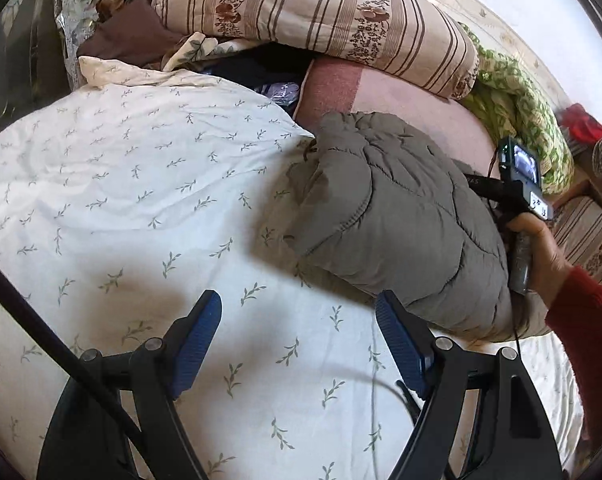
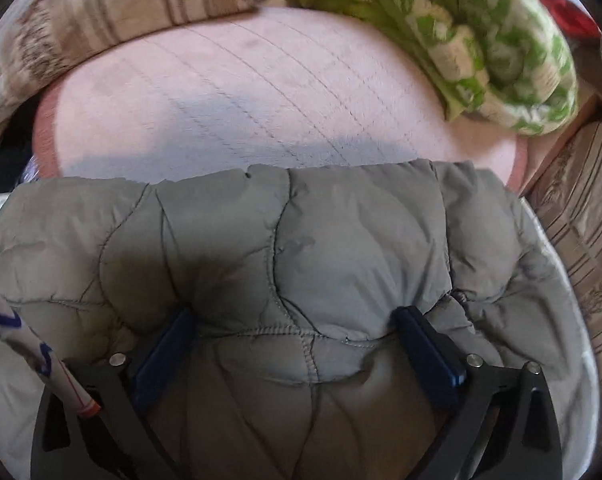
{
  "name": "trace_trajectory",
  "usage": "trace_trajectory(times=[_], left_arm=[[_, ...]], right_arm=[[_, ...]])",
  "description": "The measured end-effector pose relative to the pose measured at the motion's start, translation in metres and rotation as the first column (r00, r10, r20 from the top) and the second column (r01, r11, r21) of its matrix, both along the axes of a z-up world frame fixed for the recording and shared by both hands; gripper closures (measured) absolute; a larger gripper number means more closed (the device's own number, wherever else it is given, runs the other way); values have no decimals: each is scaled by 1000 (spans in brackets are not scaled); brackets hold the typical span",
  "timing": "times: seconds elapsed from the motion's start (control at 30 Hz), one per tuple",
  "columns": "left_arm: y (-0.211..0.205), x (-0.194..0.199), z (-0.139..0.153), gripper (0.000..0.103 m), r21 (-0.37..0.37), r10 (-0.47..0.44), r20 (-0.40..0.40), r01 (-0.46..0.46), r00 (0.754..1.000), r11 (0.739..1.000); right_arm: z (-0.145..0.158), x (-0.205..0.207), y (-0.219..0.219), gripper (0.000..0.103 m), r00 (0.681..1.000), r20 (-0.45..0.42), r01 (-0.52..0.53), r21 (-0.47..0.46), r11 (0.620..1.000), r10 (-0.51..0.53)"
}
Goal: Fold large clothes
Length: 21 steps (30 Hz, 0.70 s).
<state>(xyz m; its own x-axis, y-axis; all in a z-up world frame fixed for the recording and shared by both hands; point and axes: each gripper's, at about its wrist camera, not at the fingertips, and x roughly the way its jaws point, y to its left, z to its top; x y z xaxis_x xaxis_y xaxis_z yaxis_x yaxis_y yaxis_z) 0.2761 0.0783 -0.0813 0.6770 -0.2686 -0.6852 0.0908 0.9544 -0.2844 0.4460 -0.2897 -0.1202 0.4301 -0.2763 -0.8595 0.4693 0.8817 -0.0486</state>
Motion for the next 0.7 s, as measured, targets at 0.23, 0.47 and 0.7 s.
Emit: trace_trajectory(times=[0.23,0.47,0.7], left_arm=[[-4,-19,17,24,53,-1,82,-3,997,999],[9,-25,28,24,83,66,123,-76,990,994],[33,-2,29,24,-2,112,42,-112,993,994]], right_arm=[[30,-20,11,1,1000,-12,-14,-43,999,13],[71,-104,65,1,989,60,-134,-27,991,136],[22,-105,90,0,985,3,-171,7,985,170]])
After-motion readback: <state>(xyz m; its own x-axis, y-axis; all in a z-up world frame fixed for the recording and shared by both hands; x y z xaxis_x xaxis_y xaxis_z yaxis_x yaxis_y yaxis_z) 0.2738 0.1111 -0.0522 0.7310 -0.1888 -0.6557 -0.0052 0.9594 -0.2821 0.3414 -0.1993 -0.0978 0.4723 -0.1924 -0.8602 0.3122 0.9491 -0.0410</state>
